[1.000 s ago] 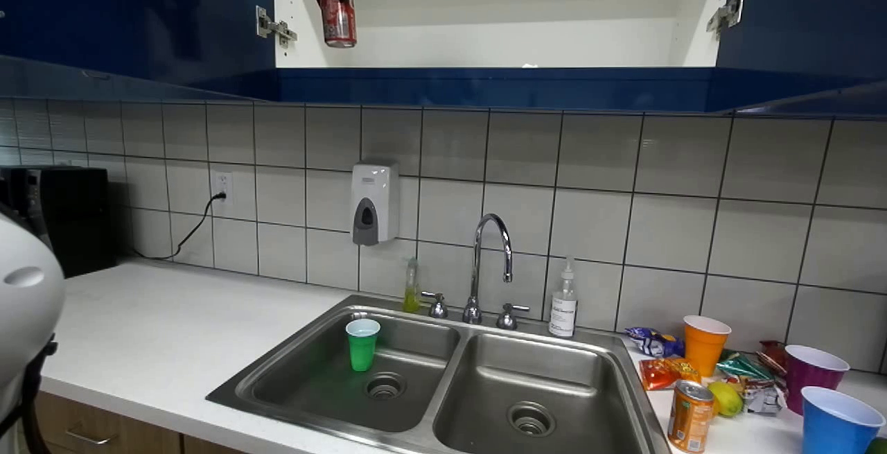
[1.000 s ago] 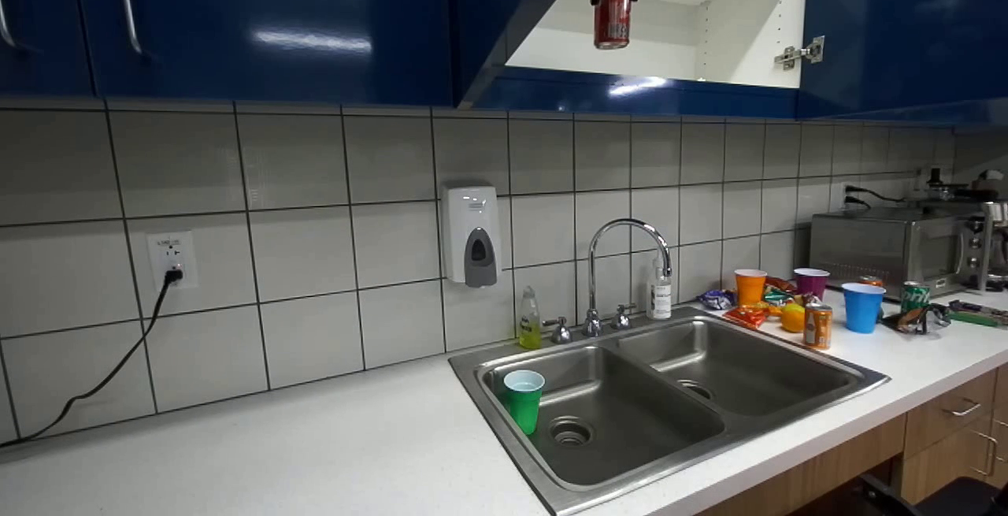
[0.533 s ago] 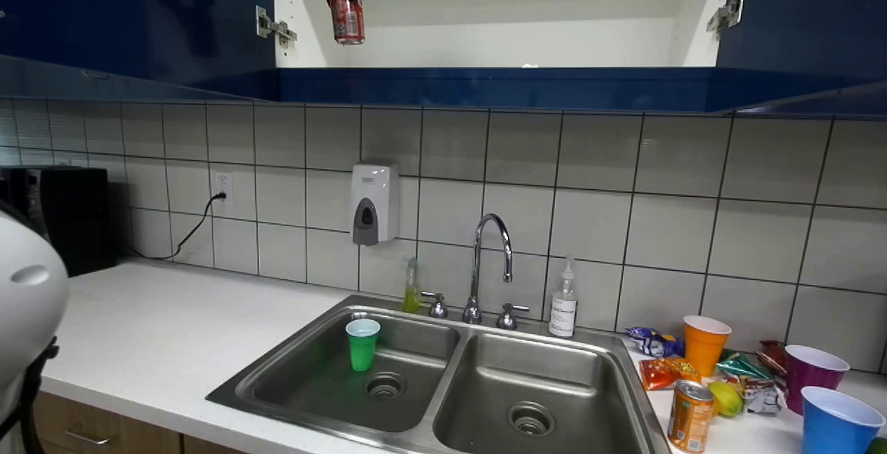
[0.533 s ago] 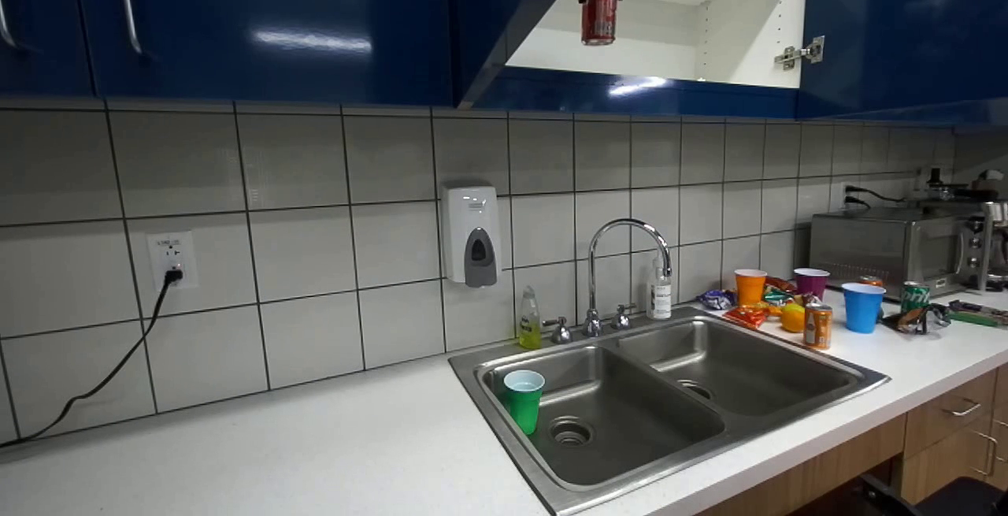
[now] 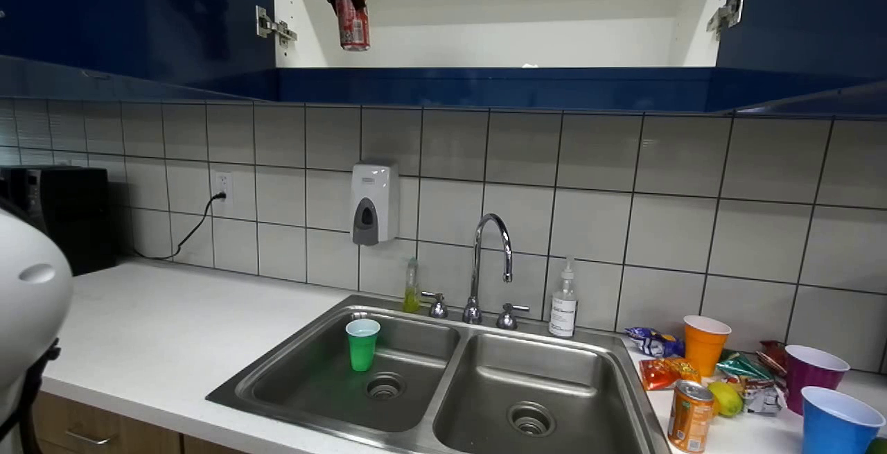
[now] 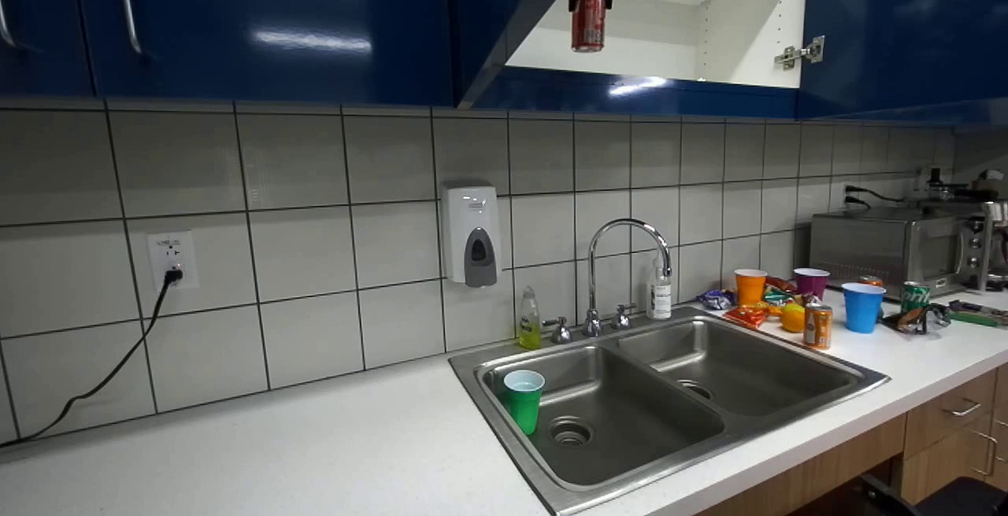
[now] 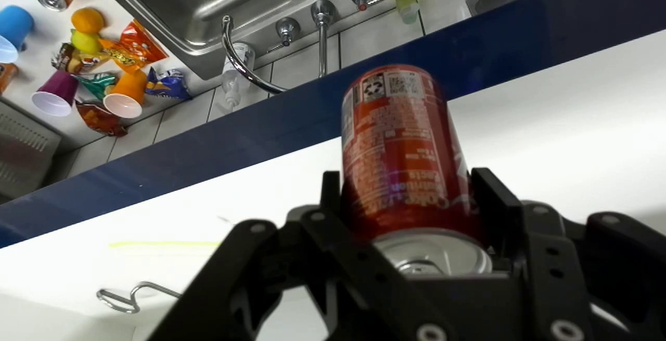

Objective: Put the Cola can in the open cabinet

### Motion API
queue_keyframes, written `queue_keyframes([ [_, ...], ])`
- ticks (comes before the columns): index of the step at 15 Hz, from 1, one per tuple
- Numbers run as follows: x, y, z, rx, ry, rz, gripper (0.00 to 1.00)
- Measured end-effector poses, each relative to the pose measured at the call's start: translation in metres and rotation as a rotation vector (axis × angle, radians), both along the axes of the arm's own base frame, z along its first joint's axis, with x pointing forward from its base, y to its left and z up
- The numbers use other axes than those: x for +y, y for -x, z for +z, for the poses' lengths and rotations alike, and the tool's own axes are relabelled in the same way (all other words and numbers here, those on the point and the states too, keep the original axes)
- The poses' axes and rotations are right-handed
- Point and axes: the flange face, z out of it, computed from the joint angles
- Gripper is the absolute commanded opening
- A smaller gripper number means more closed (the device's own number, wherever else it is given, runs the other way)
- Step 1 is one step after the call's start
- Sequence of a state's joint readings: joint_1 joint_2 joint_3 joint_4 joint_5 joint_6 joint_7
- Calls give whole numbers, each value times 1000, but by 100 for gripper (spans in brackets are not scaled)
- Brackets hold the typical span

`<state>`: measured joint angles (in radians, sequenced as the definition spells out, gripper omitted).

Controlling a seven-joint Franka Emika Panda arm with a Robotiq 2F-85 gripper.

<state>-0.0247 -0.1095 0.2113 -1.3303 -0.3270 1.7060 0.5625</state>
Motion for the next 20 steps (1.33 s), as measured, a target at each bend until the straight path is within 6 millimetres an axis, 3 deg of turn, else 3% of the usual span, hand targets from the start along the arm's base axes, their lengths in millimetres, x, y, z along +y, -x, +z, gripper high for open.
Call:
queue_keyframes([
  [20,-26,-34,1,-17,-15,-40,38],
])
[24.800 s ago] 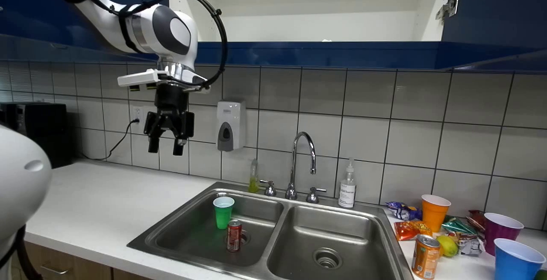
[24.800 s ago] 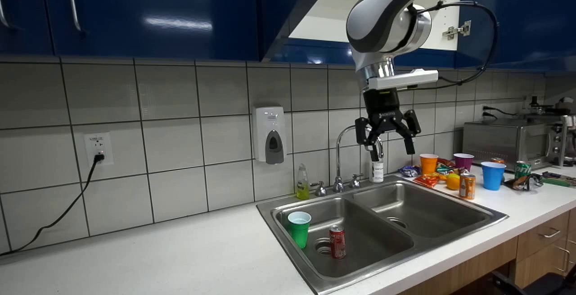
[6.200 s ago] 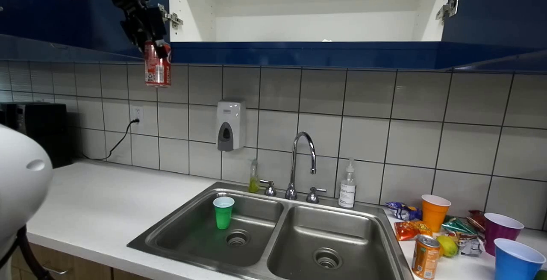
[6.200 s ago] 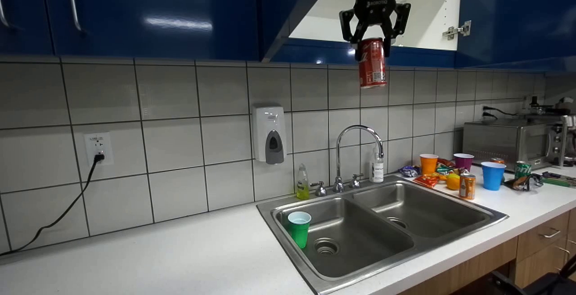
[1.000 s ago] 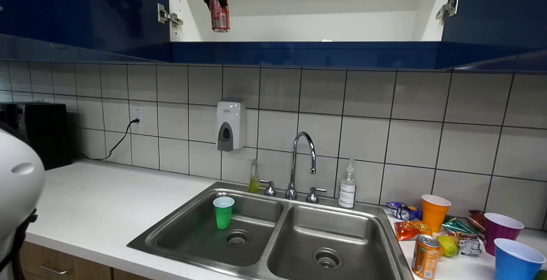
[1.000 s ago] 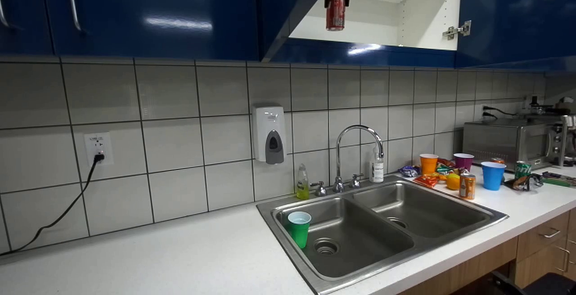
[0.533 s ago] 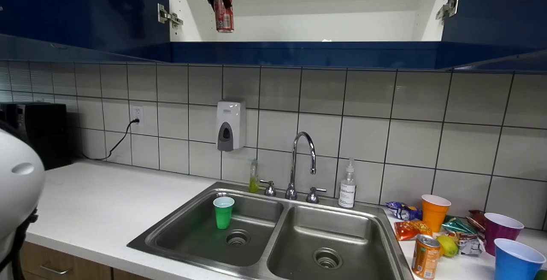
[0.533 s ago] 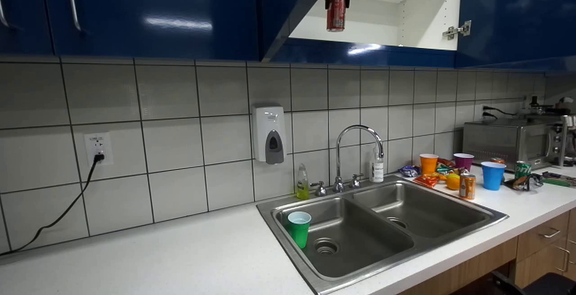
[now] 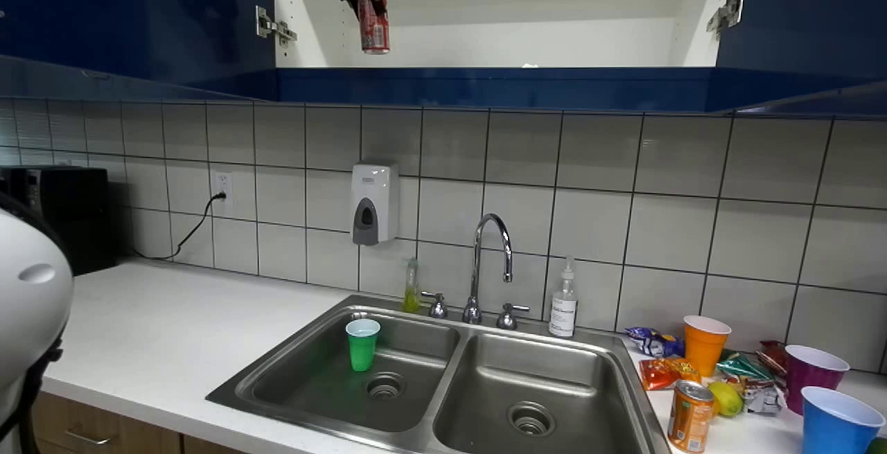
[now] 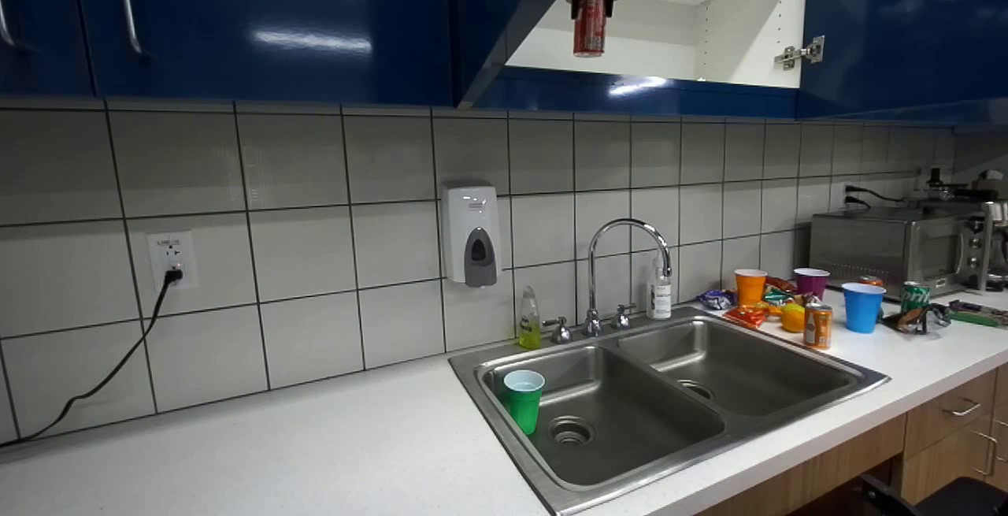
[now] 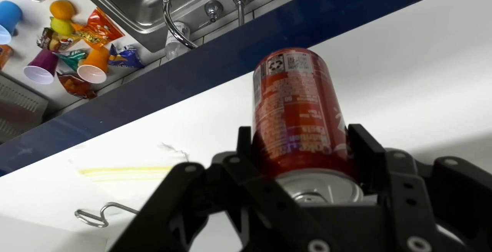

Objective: Put the Cola can in the open cabinet

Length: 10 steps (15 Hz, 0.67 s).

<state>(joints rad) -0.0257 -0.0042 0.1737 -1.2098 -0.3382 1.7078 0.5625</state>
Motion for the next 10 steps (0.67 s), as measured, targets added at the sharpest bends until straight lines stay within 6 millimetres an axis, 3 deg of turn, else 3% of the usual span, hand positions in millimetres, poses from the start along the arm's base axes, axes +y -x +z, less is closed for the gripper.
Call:
queue_keyframes([
  [10,-13,-29,-10,6,-13,-19,38],
])
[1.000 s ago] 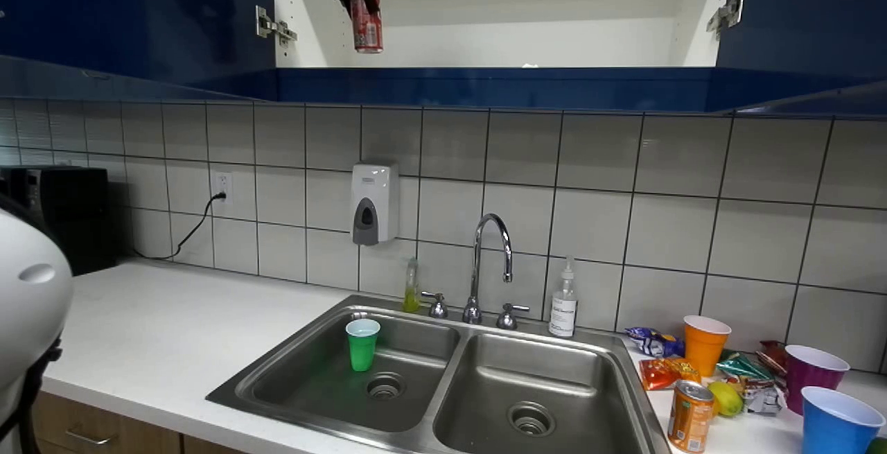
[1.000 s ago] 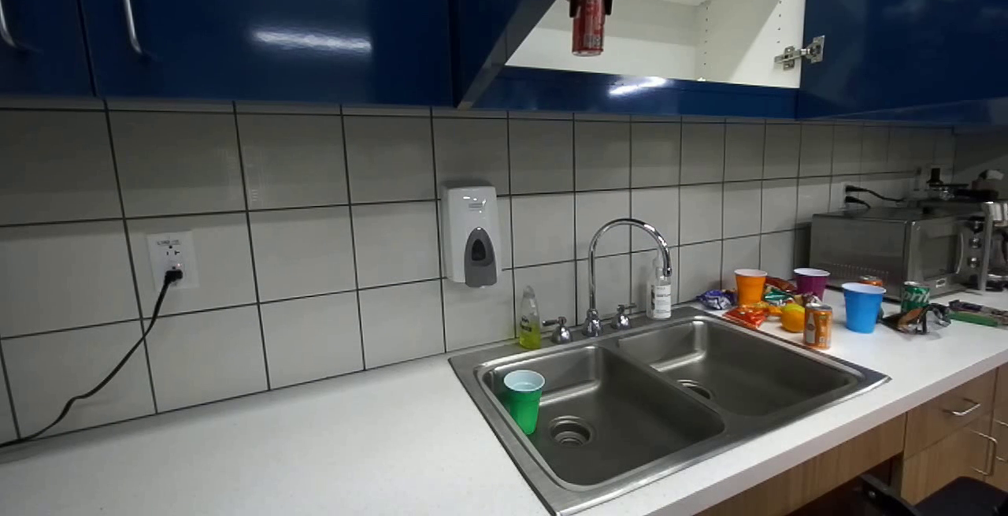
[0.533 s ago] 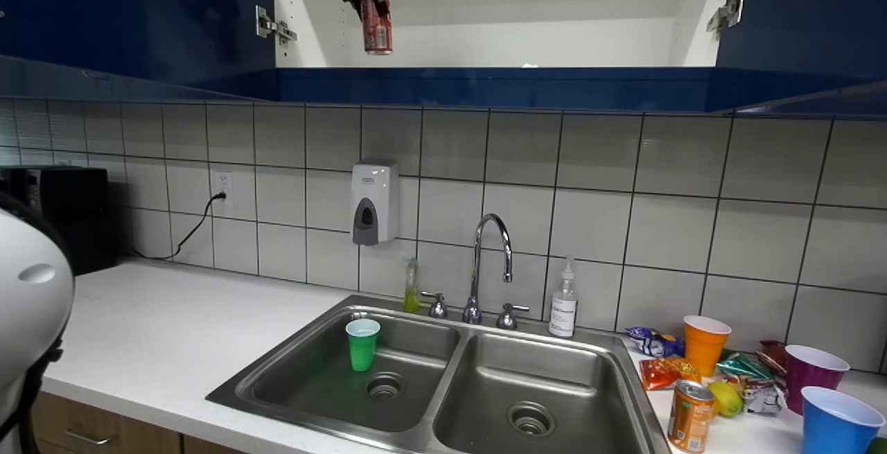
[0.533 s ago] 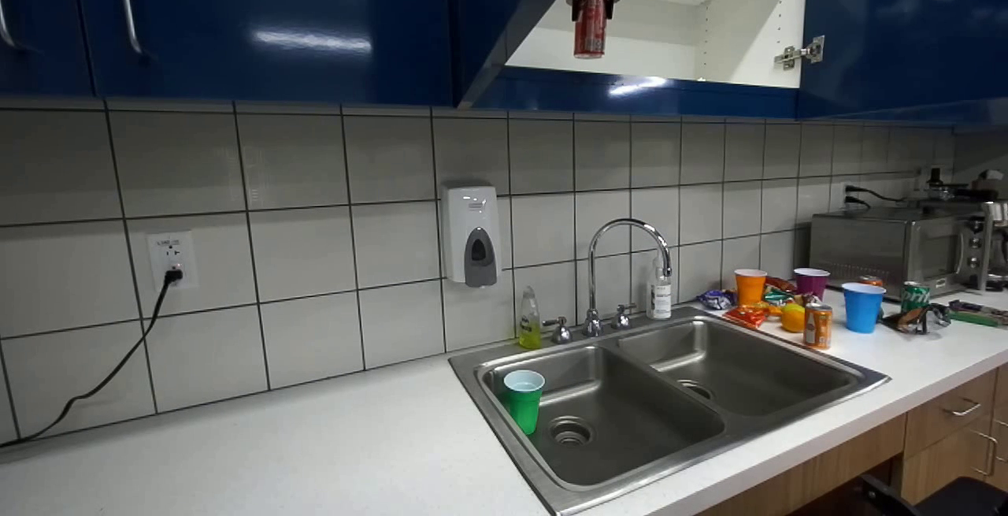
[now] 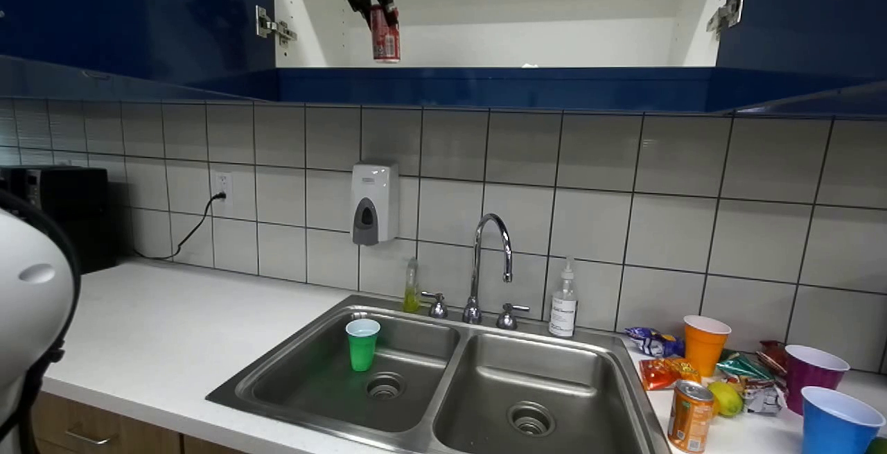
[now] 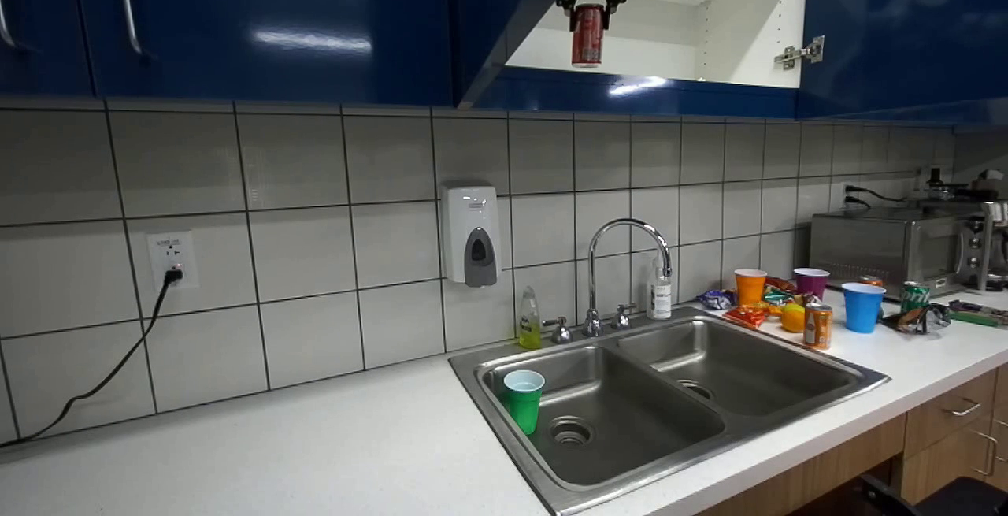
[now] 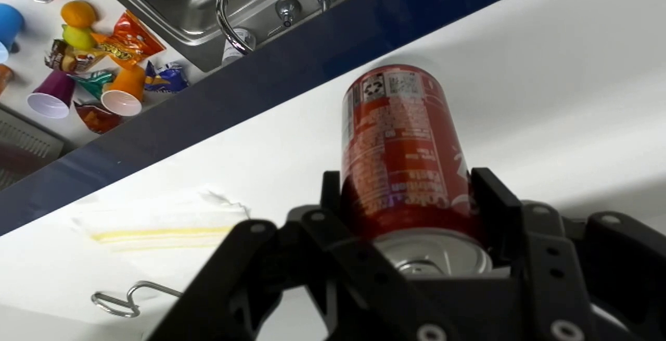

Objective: Put the Cola can in the open cabinet

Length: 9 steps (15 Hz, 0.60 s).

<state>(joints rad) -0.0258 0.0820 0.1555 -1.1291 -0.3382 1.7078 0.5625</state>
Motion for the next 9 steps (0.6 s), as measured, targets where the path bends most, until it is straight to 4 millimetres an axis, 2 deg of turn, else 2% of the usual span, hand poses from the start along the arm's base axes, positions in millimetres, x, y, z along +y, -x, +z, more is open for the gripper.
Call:
queue_keyframes([
  [9,-4,-24,-10,2,-12,-2,38],
])
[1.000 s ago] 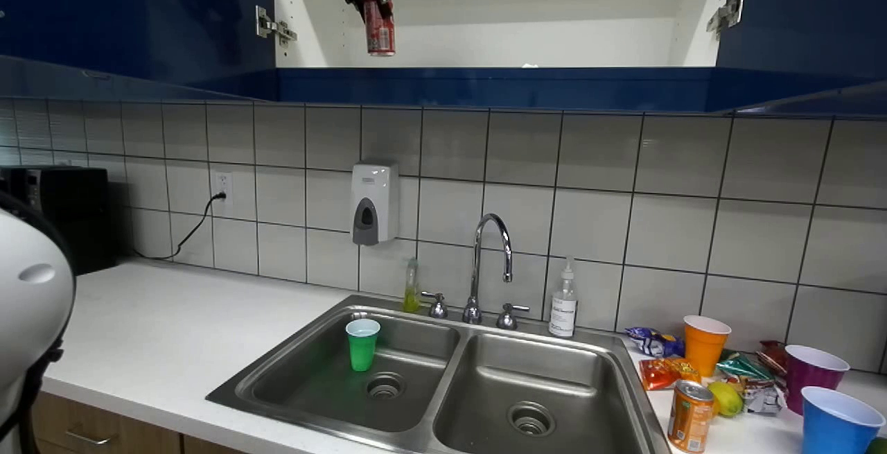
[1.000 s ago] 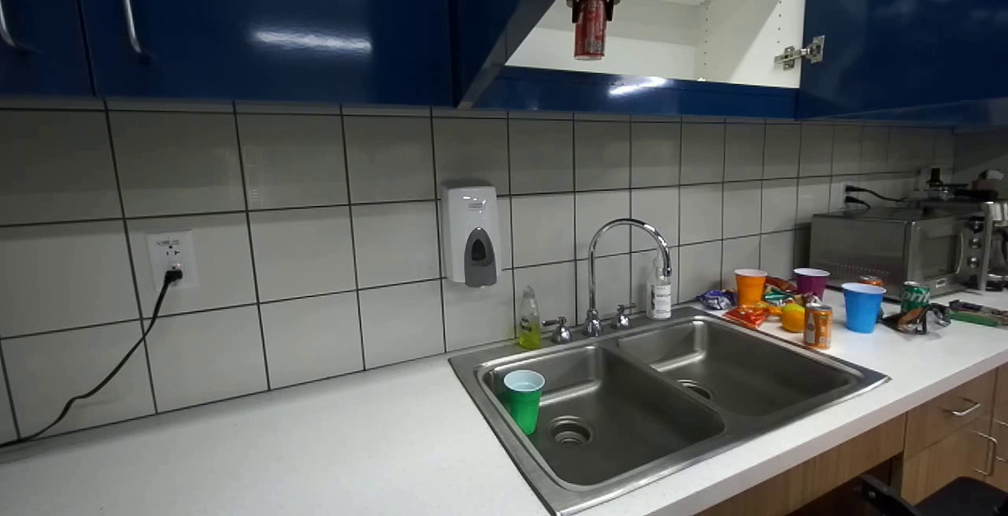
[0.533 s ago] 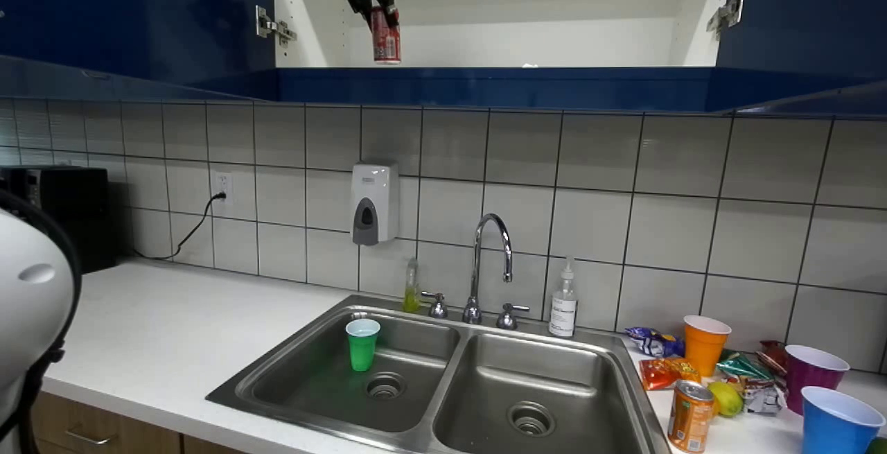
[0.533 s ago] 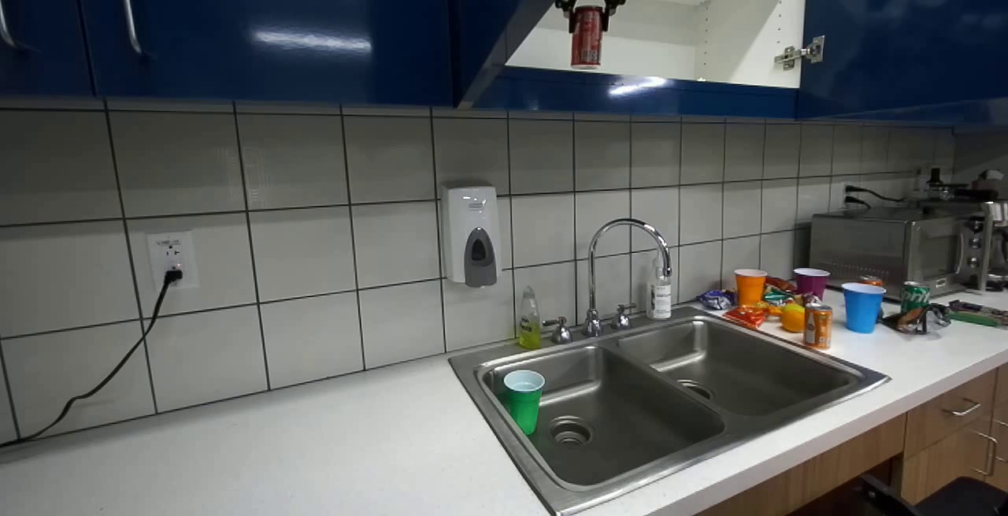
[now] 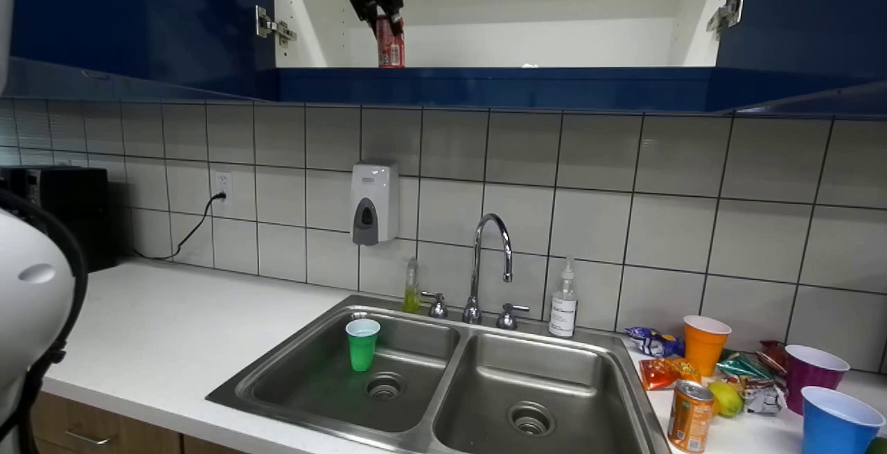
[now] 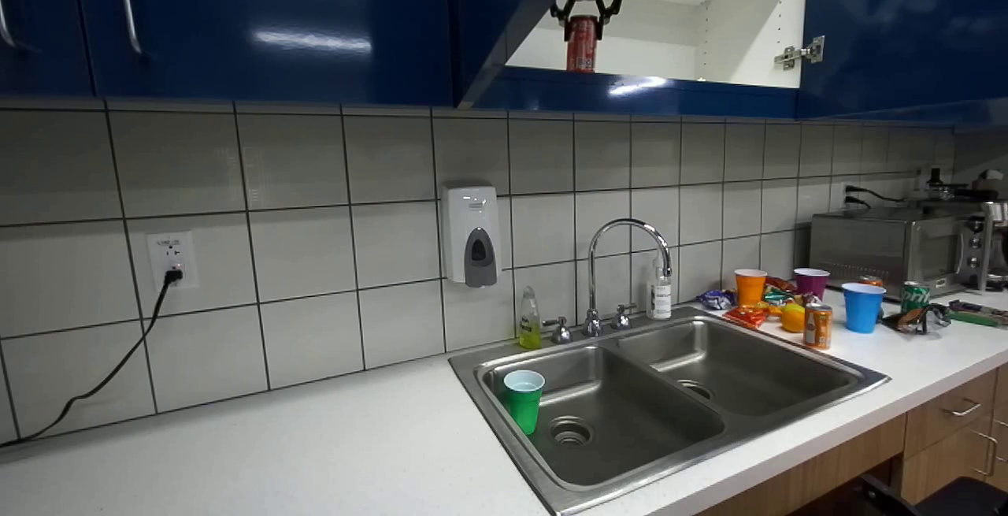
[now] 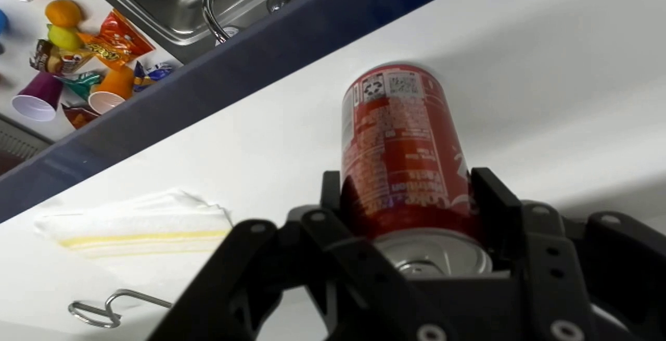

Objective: Put the Cola can in the open cabinet

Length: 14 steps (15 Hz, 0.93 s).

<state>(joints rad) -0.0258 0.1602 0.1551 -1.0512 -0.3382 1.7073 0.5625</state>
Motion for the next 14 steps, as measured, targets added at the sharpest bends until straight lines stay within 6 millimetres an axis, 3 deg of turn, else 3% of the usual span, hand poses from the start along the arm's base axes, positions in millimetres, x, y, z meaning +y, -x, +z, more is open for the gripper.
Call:
queue_keyframes([
  [7,-3,-11,-1,-10,-8,-3,38],
  [8,-4,-12,0,-11,-9,-4,88],
  [11,-7,-16,-2,-10,-12,-10,99],
  [14,-11,-23,-10,12,-13,-21,100],
])
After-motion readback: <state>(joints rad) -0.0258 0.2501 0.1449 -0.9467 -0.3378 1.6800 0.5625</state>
